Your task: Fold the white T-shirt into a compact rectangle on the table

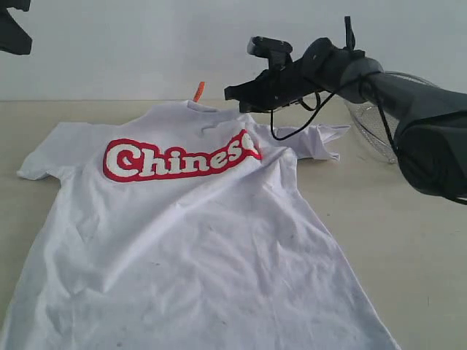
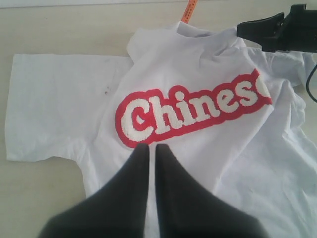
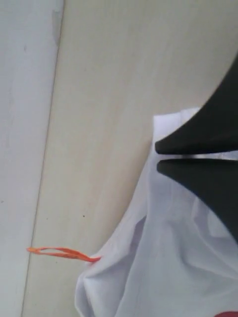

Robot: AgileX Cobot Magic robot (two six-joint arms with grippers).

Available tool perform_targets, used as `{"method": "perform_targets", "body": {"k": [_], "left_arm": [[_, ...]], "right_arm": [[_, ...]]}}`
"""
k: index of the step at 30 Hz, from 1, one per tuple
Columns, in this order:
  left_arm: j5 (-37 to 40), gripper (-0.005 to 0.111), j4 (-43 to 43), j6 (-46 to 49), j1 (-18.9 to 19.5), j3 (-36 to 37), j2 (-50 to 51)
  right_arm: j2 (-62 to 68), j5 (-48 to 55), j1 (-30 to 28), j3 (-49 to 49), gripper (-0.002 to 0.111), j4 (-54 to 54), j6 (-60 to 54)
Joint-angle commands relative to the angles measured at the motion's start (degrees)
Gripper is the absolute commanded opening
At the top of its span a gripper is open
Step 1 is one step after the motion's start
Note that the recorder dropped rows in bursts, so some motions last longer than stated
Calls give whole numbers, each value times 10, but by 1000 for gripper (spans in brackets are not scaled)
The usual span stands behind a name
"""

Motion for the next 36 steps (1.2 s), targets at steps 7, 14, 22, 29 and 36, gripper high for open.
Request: {"method": "perform_targets", "body": {"k": [7, 14, 22, 29, 36], "left_arm": [[-4, 5, -5, 3, -1, 3, -5], [-3, 5, -5, 3, -1, 3, -5], [-3, 5, -5, 3, -1, 3, -5], [-4, 5, -5, 3, -1, 3, -5], [-5, 5, -5, 3, -1, 3, -5]], "right_arm": [[24, 8, 0, -4, 0, -20, -11], [39, -23, 0, -4, 0, -48, -5], [50, -55, 5, -4, 0, -76, -6], [50, -50, 5, -32, 0, -100, 21], [50, -59, 3, -53, 0, -173, 84]]}}
